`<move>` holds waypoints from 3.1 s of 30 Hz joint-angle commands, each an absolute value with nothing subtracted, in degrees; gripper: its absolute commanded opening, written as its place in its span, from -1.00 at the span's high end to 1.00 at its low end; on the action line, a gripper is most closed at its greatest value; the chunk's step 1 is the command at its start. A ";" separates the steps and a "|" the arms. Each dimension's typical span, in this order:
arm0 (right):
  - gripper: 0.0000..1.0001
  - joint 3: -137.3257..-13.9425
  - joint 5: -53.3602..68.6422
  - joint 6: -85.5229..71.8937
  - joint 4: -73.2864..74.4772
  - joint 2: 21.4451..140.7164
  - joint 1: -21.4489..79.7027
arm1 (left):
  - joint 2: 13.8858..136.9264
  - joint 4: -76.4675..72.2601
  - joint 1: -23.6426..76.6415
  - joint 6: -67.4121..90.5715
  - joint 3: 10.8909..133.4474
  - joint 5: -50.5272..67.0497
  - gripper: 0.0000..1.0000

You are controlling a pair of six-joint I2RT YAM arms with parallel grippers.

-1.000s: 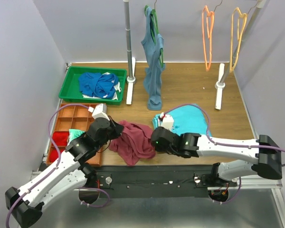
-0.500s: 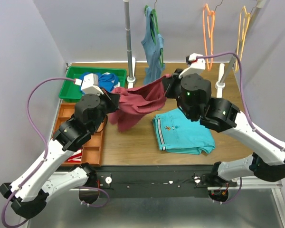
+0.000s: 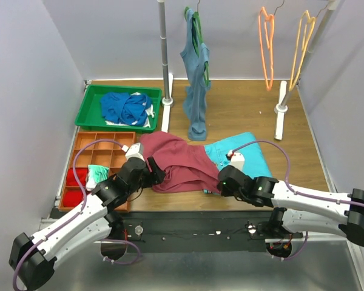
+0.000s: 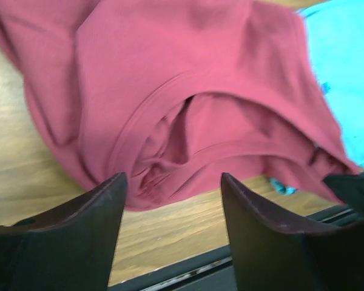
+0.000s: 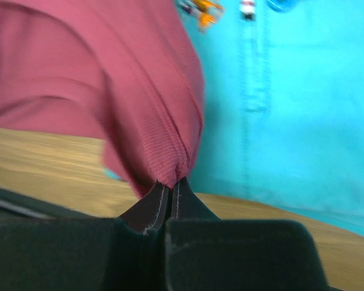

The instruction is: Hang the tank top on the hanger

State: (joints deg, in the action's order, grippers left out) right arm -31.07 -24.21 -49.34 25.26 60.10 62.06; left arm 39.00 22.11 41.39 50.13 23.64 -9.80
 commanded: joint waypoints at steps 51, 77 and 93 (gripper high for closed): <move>0.99 -72.20 -48.75 -32.38 29.71 66.78 62.31 | 51.05 43.75 52.56 34.64 65.63 -44.37 1.00; 0.85 -72.02 -43.69 -28.54 23.82 65.58 62.31 | 57.67 43.43 46.14 27.58 80.21 -18.38 1.00; -0.46 -49.12 -36.74 -44.91 27.51 62.75 62.31 | 48.87 24.42 46.14 40.96 39.37 -9.14 -0.07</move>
